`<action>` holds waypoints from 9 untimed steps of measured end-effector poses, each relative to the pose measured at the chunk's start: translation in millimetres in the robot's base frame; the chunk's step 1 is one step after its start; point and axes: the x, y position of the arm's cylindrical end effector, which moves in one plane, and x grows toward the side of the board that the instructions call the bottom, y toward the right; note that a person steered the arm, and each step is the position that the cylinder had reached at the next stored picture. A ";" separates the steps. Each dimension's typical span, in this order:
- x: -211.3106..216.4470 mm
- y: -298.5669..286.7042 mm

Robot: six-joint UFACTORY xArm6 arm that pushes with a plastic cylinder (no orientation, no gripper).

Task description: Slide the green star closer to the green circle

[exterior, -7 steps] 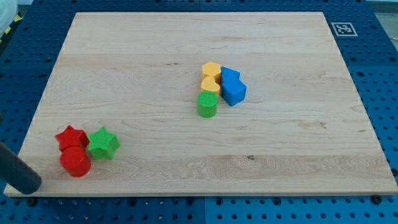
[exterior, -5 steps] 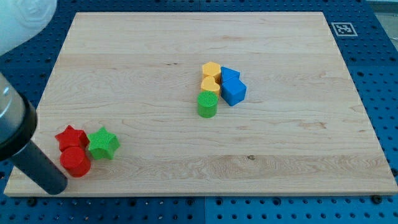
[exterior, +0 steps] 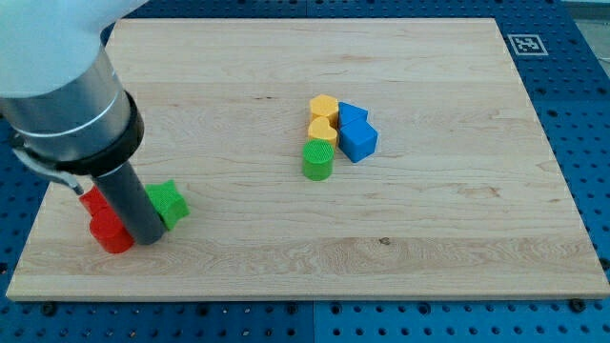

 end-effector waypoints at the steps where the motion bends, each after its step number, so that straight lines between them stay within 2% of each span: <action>1: -9.9 0.0; 2: -40.9 0.0; 4: -67.2 -6.8; 8: -61.3 104.4; 9: -88.1 82.9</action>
